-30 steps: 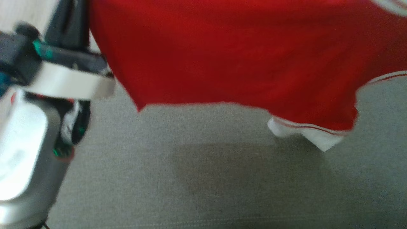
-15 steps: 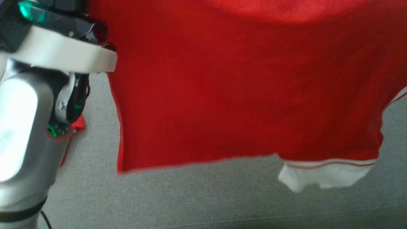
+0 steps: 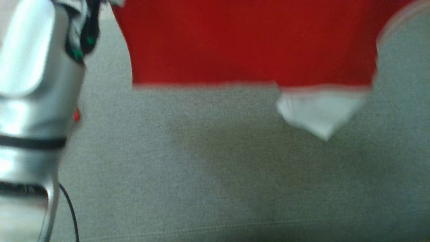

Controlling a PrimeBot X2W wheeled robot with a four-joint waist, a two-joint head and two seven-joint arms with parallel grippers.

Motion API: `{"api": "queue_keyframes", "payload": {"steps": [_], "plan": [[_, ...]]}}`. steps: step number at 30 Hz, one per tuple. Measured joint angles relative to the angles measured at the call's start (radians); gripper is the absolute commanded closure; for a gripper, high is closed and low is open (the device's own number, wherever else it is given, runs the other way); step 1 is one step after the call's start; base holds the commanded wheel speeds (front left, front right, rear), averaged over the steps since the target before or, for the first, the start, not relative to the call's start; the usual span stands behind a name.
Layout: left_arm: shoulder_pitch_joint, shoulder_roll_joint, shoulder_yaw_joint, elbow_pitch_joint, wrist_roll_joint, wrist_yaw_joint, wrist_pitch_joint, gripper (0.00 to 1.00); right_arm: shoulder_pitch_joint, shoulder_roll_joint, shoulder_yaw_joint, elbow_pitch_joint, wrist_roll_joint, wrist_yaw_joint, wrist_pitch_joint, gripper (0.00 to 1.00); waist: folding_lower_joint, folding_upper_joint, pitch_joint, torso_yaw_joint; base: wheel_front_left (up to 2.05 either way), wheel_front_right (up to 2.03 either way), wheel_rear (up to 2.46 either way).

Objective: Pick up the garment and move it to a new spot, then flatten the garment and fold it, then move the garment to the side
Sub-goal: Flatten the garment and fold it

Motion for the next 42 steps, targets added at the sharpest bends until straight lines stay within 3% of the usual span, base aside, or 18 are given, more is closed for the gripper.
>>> {"api": "queue_keyframes", "payload": {"steps": [5, 9, 13, 18, 25, 30, 38, 42], "plan": [[-0.171, -0.037, 0.019, 0.231, 0.006, -0.041, -0.069, 1.0, -0.201, 0.063, 0.101, 0.226, 0.008, 0.0, -0.168, 1.0, -0.0001, 0.0, 0.031, -0.01, 0.0, 0.0, 0.0], [-0.259, -0.085, 0.075, 0.312, 0.02, -0.05, -0.077, 1.0, -0.326, 0.105, 0.225, 0.399, 0.033, 0.0, -0.264, 1.0, -0.0001, 0.0, 0.094, -0.02, 0.0, 0.0, 0.0], [-0.217, -0.113, 0.117, 0.373, 0.041, -0.058, -0.077, 1.0, -0.322, 0.155, 0.313, 0.513, 0.091, 0.0, -0.293, 1.0, 0.0001, 0.0, 0.159, -0.027, 0.0, 0.0, 0.0], [-0.081, -0.144, 0.166, 0.474, 0.042, -0.077, -0.077, 1.0, -0.228, 0.175, 0.401, 0.565, 0.177, 0.0, -0.317, 1.0, 0.0002, 0.0, 0.232, -0.035, 0.0, 0.0, 0.0], [-0.002, -0.173, 0.204, 0.491, 0.07, -0.102, -0.077, 1.0, -0.086, 0.149, 0.465, 0.514, 0.26, 0.0, -0.334, 1.0, -0.0001, 0.0, 0.279, -0.036, 0.0, 0.0, 0.0], [0.107, -0.182, 0.244, 0.402, 0.111, -0.102, -0.077, 1.0, 0.066, 0.09, 0.422, 0.349, 0.263, 0.0, -0.337, 1.0, -0.0001, 0.0, 0.273, -0.034, 0.0, 0.0, 0.0], [0.457, -0.189, 0.292, 0.186, 0.162, -0.113, -0.077, 1.0, 0.537, 0.058, 0.321, 0.103, 0.202, 0.0, -0.337, 1.0, -0.0002, 0.0, 0.2, -0.031, 0.0, 0.0, 0.0], [0.631, -0.19, 0.297, 0.122, 0.164, -0.139, -0.077, 1.0, 0.76, 0.056, 0.251, 0.004, 0.193, 0.0, -0.331, 1.0, -0.0003, 0.0, 0.144, -0.027, 0.0, 0.0, 0.0]]}}
